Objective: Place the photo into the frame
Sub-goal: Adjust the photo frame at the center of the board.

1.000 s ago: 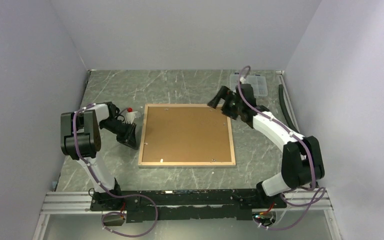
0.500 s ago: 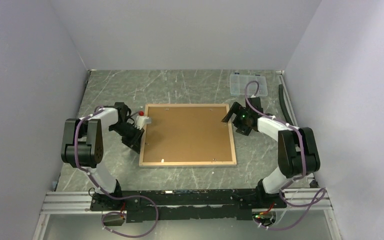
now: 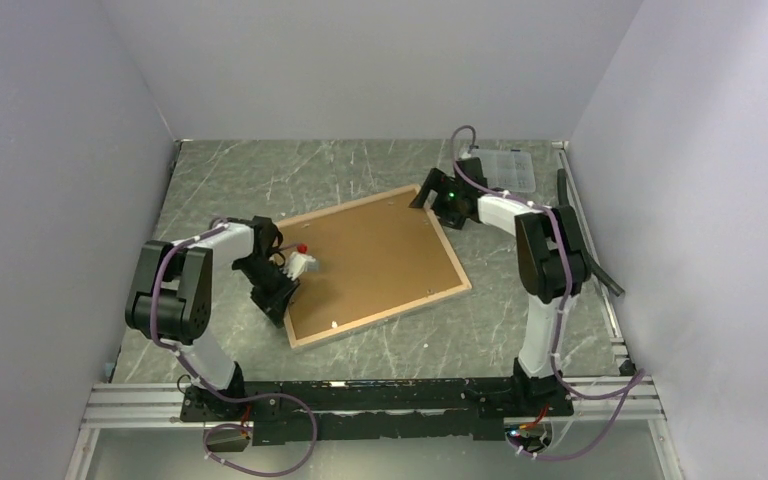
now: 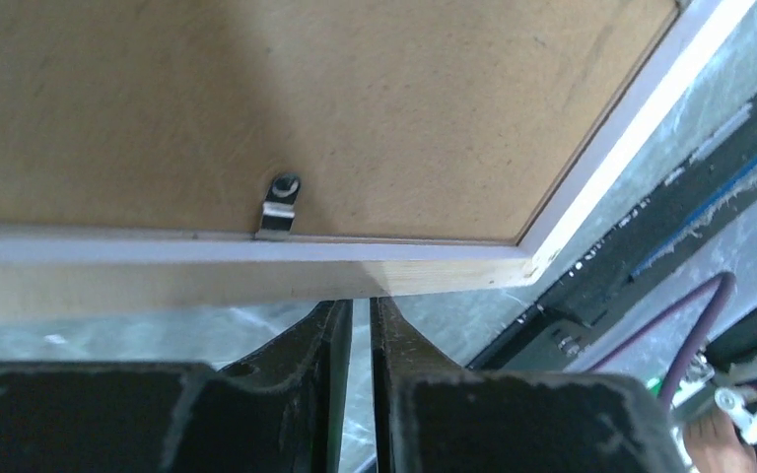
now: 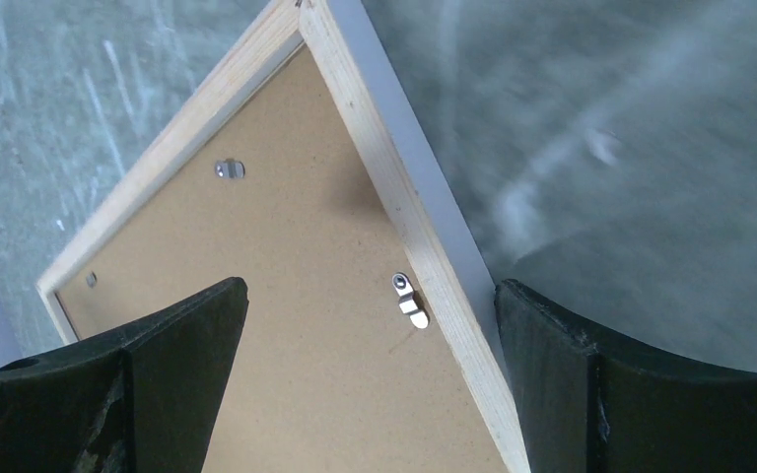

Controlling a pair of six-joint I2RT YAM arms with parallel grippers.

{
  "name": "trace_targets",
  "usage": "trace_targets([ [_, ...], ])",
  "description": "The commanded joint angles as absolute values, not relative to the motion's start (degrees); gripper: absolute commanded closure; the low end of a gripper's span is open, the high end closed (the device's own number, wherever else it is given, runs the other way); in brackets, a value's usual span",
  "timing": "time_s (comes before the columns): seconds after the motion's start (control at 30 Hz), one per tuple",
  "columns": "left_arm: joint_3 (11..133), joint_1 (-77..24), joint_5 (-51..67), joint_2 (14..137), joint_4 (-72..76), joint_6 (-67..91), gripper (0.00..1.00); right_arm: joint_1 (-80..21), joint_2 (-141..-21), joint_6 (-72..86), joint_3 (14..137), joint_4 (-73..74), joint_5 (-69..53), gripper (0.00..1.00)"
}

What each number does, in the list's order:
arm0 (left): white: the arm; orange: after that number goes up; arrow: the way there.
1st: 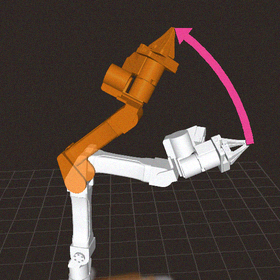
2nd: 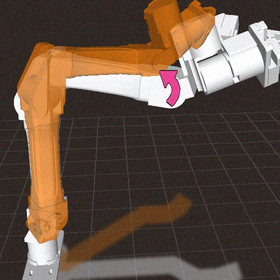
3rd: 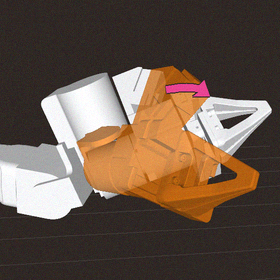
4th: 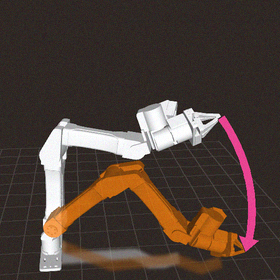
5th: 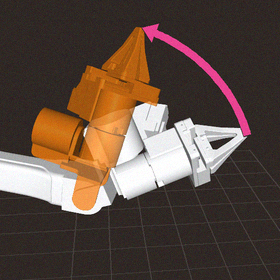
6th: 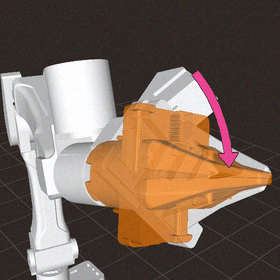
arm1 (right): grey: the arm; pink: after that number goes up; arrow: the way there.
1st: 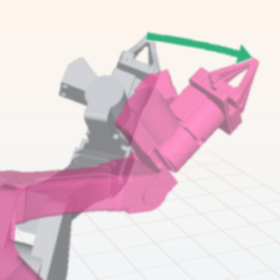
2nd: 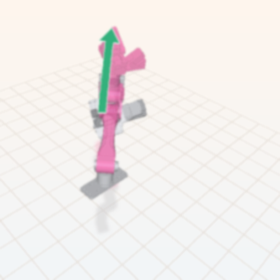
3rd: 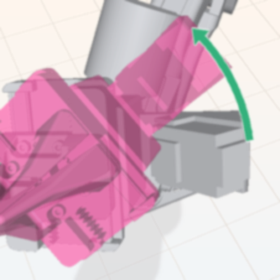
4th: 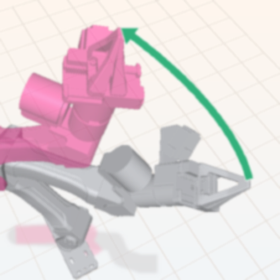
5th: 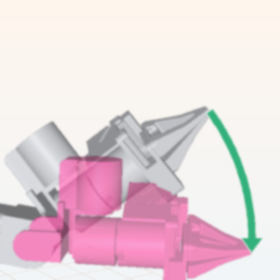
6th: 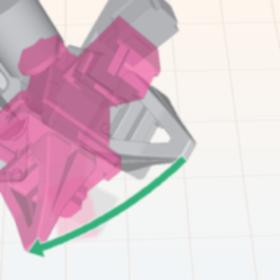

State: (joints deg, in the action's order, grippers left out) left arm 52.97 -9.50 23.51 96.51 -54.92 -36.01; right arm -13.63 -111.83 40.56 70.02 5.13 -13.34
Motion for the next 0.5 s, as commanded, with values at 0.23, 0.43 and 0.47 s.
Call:
trace_targets([
  [0.23, 55.8, -15.6, 31.6, 98.6, -56.1, -37.2, 0.81, -22.5, -121.2, 42.7, 90.8, 12.5, -22.0, 0.00],
  [0.43, 63.5, -12.7, 34.8, 93.2, -68.7, -42.3, 0.72, -21.2, -115.4, 38.0, 94.3, 19.2, -16.2, 0.00],
  [0.47, 65.3, -11.3, 35.1, 92.6, -70.5, -43.3, 0.70, -21.1, -114.1, 37.1, 94.5, 20.8, -14.1, 0.00],
])
